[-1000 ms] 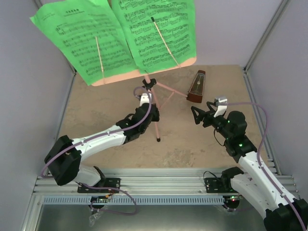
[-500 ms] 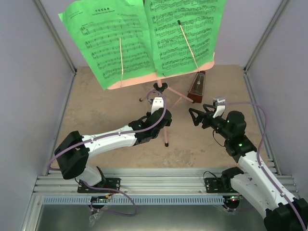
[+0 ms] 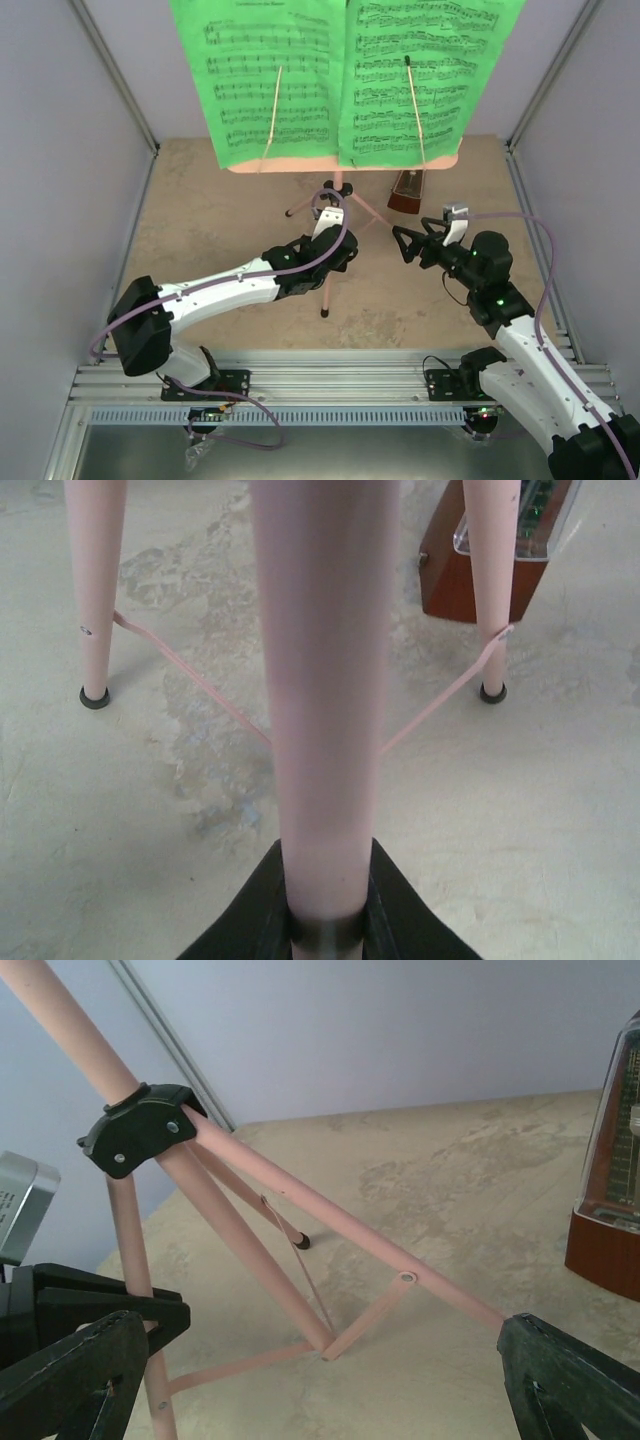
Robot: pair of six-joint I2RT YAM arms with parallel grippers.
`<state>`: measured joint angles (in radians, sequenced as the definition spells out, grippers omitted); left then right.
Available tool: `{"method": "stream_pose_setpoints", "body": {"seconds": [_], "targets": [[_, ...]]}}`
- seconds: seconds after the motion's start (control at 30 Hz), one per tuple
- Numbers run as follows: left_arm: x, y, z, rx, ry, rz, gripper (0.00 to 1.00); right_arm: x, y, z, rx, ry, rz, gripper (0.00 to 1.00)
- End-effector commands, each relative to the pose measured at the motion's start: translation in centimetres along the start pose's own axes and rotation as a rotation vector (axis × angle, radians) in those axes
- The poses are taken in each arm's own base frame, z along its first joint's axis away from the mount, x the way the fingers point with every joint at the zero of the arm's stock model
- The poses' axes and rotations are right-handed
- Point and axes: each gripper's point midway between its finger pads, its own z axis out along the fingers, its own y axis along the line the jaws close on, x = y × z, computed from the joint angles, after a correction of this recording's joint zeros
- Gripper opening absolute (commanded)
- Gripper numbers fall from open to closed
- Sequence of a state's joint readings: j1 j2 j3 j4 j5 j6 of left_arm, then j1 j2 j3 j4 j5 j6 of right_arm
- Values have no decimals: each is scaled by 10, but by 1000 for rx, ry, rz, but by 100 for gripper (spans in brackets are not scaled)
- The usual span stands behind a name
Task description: Pack up the instrument practice props
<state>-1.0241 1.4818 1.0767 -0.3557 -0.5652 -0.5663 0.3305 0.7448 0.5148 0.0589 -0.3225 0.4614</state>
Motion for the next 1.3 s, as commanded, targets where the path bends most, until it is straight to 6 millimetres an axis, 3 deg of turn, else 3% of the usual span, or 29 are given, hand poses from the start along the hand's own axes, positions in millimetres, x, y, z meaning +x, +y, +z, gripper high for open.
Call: {"method": "stream_pose_setpoints", "body": {"seconds": [0.0,0.1,0.4,0.5,0.67,0.8,0.9,1.03,1.1,1.17,1.27], "targets": [[34,7,-10,17,154,96,0,13,-2,-1,3,38,25,97],[33,1,-13,62,151,84,1,16,-3,-1,6,43,32,98],[15,-4,-28,125,93,88,59,19,5,-2,-42,59,72,98],[5,-2,-35,161,69,65,72,20,5,-2,-43,63,76,98],[-13,17,-46,253,15,-29,82,19,5,-4,-35,62,58,98],[-25,34,-56,357,-13,-98,86,11,18,-4,-99,50,50,98],[-35,61,-58,397,-32,-108,86,2,41,-4,-227,37,40,96],[-70,148,-54,252,-53,-130,85,-12,65,-4,-361,-24,10,88],[-79,176,-55,244,-81,-179,85,-18,77,-2,-412,-58,-28,86],[-83,192,-56,236,-118,-212,87,-27,89,1,-455,-100,-59,83],[-83,200,-56,220,-173,-217,93,-38,100,11,-490,-120,-80,76]]}}
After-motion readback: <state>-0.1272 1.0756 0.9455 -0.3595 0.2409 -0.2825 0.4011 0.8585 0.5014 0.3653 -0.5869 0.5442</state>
